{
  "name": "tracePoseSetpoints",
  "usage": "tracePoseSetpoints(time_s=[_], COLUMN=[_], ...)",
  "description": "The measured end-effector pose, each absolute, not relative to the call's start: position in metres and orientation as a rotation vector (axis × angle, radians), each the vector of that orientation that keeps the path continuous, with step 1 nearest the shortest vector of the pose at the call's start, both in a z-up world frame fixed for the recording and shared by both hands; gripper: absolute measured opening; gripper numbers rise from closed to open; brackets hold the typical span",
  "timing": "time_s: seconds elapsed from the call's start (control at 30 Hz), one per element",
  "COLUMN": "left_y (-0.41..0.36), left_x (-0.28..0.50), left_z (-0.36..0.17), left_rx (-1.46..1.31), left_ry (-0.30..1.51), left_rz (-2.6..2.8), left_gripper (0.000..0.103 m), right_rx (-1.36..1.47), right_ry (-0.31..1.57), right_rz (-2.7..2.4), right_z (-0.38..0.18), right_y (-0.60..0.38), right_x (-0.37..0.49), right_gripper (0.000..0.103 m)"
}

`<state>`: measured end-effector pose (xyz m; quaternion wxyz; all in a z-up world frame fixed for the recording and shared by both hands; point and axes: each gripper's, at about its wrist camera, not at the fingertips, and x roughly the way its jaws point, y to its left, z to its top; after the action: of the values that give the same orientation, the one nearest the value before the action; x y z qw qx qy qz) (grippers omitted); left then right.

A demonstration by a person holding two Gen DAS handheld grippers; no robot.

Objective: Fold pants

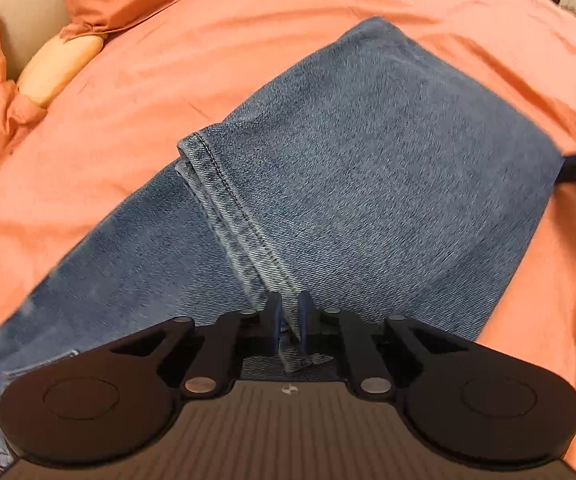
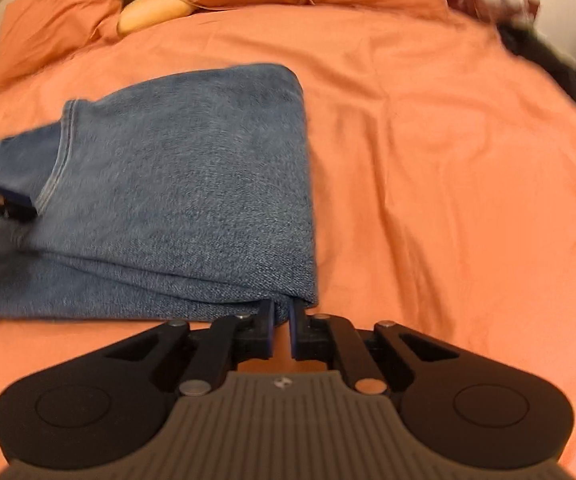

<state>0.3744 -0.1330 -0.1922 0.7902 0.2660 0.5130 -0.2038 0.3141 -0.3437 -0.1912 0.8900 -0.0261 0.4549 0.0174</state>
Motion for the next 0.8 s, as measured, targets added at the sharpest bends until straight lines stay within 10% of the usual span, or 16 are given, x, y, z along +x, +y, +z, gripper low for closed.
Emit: tracePoseSetpoints(time_s=[0.57, 0.8], left_y=[-0.011, 0.084], left_x=[0.361, 0.339], left_z=[-0.164, -0.116], left_rx=[0.387, 0.197], left_ry=[1.141, 1.09], left_rz=[-0.33, -0.215], left_gripper=[0.014, 0.046], right_rx=[-0.161, -0.254], right_ry=[1.039, 0.95], right_rz=[0.076, 0.267], right_z=[-0.172, -0.143], right_y=[-0.326, -0.262], right_x=[0.315, 0.32], right_gripper=[0.005, 0.023])
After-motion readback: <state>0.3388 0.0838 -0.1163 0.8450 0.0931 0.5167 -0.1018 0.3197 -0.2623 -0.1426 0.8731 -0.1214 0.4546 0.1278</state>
